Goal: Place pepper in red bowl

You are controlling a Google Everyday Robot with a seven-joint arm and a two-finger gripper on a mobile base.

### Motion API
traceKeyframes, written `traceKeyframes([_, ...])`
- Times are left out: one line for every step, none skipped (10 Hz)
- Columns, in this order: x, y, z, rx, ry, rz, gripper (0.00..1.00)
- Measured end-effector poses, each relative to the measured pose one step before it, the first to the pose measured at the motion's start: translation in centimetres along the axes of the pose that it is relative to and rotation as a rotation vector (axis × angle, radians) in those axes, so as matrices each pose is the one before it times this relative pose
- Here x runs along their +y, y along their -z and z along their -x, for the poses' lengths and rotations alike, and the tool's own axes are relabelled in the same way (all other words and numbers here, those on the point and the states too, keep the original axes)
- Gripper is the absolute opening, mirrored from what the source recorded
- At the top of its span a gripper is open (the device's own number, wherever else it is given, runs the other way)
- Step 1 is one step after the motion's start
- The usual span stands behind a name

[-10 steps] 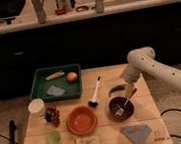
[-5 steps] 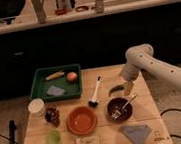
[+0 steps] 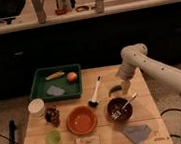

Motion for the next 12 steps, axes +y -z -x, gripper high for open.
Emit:
traceKeyframes([-0.191,-0.456,-0.091,0.0017,0.00732,0.00482,0.8])
traceKeyframes([-0.213,-0.636,-0.071,0.00005,0.00855,0.00329,0.8])
traceKeyframes([-0.206,-0.474,-0.355,0.00047,0.00164,-0.00234,0.8])
traceKeyframes([-0.069,-0.434,-0.266,-0.00134,0.00045,0.00002,0.8])
traceKeyframes([-0.146,-0.707,-0.316,-0.00307,0.0027,-0.00386,0.8])
traceKeyframes([-0.009,-0.482,-0.306,-0.00221,0.00184,-0.00461,0.8])
traceKeyframes([0.063,-0.507,-0.477,-0.0049,0.00037,-0.00636,0.8])
traceKeyframes([0.046,-0.334,-0.338,-0.00088,0.00105,-0.00856,0.8])
traceKeyframes([0.16,-0.432,-0.221,-0.00258,0.00623,-0.01018,0.75])
traceKeyframes([0.218,-0.158,-0.218,-0.0048,0.004,-0.00629,0.66])
traceKeyframes([0.171,-0.085,-0.24,-0.00405,0.00133,-0.00373,0.58])
traceKeyframes([0.193,-0.17,-0.175,-0.00665,0.00394,-0.00159,0.45])
